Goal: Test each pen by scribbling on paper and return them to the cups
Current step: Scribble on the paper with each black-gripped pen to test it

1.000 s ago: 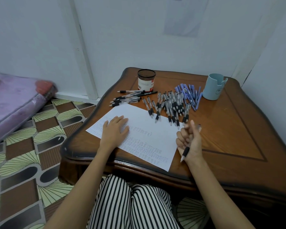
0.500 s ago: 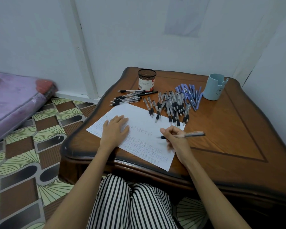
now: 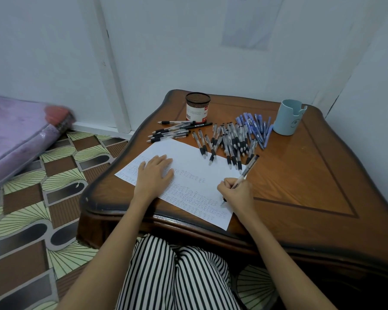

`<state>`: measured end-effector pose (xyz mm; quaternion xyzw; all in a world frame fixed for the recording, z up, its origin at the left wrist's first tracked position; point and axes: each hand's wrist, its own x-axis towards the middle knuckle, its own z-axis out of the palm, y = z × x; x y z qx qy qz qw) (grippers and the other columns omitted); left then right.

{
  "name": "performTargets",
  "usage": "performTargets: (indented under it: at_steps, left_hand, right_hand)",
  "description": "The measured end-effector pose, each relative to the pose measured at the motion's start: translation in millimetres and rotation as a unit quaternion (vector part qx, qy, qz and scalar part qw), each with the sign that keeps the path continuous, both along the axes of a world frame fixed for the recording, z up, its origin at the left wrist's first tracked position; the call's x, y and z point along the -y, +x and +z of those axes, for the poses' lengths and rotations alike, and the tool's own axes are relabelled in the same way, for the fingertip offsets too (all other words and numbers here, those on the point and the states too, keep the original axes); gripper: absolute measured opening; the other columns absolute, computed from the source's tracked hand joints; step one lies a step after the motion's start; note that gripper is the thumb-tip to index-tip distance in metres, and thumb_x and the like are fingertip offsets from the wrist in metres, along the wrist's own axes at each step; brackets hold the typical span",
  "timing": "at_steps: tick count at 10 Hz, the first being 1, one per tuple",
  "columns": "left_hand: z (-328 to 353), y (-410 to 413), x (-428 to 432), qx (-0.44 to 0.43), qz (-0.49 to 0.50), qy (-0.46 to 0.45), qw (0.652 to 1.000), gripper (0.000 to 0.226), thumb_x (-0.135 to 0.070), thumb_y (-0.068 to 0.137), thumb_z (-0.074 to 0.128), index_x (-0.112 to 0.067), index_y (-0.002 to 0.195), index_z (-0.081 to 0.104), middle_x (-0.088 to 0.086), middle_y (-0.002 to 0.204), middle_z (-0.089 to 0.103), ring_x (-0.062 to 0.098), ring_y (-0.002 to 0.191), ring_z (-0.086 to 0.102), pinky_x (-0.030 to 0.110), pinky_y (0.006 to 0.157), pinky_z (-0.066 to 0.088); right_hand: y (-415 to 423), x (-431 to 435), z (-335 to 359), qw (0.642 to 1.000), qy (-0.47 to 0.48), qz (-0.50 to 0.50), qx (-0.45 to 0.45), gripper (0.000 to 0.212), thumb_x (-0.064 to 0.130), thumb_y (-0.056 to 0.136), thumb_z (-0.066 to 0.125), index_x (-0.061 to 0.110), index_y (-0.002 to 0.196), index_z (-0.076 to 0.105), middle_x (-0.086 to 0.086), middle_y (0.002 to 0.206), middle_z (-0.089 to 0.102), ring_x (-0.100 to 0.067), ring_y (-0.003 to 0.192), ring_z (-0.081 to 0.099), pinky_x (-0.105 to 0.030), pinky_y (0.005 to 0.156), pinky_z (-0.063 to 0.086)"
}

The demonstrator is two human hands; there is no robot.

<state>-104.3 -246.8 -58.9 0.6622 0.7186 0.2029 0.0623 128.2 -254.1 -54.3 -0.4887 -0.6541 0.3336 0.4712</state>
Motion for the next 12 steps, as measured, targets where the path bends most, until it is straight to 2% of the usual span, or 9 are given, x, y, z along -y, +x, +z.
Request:
performTargets:
  at_steps: [1,3,5,6,8,9,10,11,12]
  left_hand:
    - [0.7,0.4,0.2,-0.002,0.0,-0.004,1.0,0.045,-0.037,0.099,0.039,-0.025,0.143,0.038,-0.003,0.153,0.029,0.014,0.144,0.018,0.044,0.117,0.006]
    - [0.7,0.7,0.2,0.001,0.002,-0.002,1.0,0.045,-0.037,0.099,0.039,-0.025,0.142,0.039,-0.003,0.153,0.03,0.014,0.143,0.019,0.044,0.117,0.006]
    - [1.2,1.0,1.0,0.004,0.001,-0.001,1.0,0.045,-0.036,0.099,0.039,-0.025,0.142,0.039,-0.003,0.153,0.03,0.014,0.144,0.018,0.044,0.117,0.005]
    - [1.7,1.3,0.9,0.001,0.001,-0.004,1.0,0.045,-0.036,0.099,0.039,-0.025,0.143,0.038,-0.004,0.153,0.029,0.014,0.144,0.018,0.044,0.117,0.005]
    - [2.2,1.5,1.3,0.0,0.002,-0.001,1.0,0.045,-0.037,0.099,0.039,-0.025,0.143,0.039,-0.004,0.153,0.03,0.014,0.144,0.018,0.043,0.117,0.005]
    - [2.6,1.5,1.9,0.001,0.001,0.001,1.0,0.045,-0.036,0.099,0.039,-0.024,0.142,0.039,-0.003,0.153,0.03,0.014,0.143,0.019,0.043,0.116,0.006]
    - [2.9,1.9,2.3,0.001,0.001,0.002,1.0,0.045,-0.036,0.099,0.04,-0.024,0.142,0.039,-0.003,0.153,0.031,0.014,0.143,0.019,0.044,0.116,0.006]
    - [2.6,2.0,1.9,0.0,0.002,0.001,1.0,0.045,-0.036,0.099,0.039,-0.025,0.142,0.039,-0.003,0.153,0.03,0.014,0.143,0.019,0.043,0.116,0.006]
    - [1.7,1.1,1.6,0.001,0.001,0.002,1.0,0.045,-0.036,0.099,0.039,-0.025,0.142,0.039,-0.003,0.153,0.03,0.014,0.143,0.018,0.043,0.116,0.006]
  right_hand:
    - [0.0,-1.7,-1.6,0.999,0.009,0.003,0.038,0.058,-0.006,0.074,0.056,0.026,0.04,0.022,0.009,0.036,0.019,-0.012,0.045,0.023,-0.024,0.052,0.024]
    - [2.1,-6.7,-7.5,1.0,0.002,0.027,0.015,0.051,0.0,0.075,0.057,0.022,0.037,0.03,0.009,0.038,0.024,-0.018,0.047,0.035,-0.033,0.054,0.039]
    - [1.2,-3.7,-2.7,1.0,0.005,0.015,0.025,0.055,-0.006,0.073,0.055,0.024,0.04,0.023,0.01,0.038,0.019,-0.014,0.045,0.025,-0.029,0.053,0.032]
    - [1.5,-2.9,-1.8,1.0,-0.003,0.03,0.0,0.056,-0.009,0.074,0.054,0.025,0.04,0.024,0.011,0.039,0.02,-0.009,0.042,0.025,-0.03,0.051,0.038]
    - [1.6,-2.5,-3.2,1.0,0.005,0.005,-0.012,0.053,-0.004,0.073,0.056,0.024,0.04,0.025,0.01,0.04,0.021,-0.014,0.044,0.028,-0.029,0.052,0.032]
    - [1.0,-1.4,-1.5,1.0,0.006,0.013,-0.004,0.045,0.007,0.069,0.054,0.023,0.039,0.026,0.009,0.04,0.021,-0.016,0.046,0.029,-0.03,0.052,0.035]
    - [1.2,-1.9,-1.3,1.0,0.006,0.011,-0.005,0.051,-0.001,0.072,0.056,0.024,0.04,0.025,0.01,0.039,0.02,-0.016,0.046,0.028,-0.03,0.052,0.033]
    - [0.7,-1.7,0.2,1.0,-0.002,0.008,-0.007,0.045,0.007,0.068,0.055,0.024,0.038,0.025,0.01,0.039,0.02,-0.016,0.046,0.028,-0.028,0.052,0.033]
    - [0.1,-2.7,0.0,1.0,-0.001,-0.006,0.001,0.055,-0.005,0.074,0.057,0.023,0.041,0.025,0.009,0.038,0.021,-0.007,0.043,0.024,-0.023,0.051,0.028]
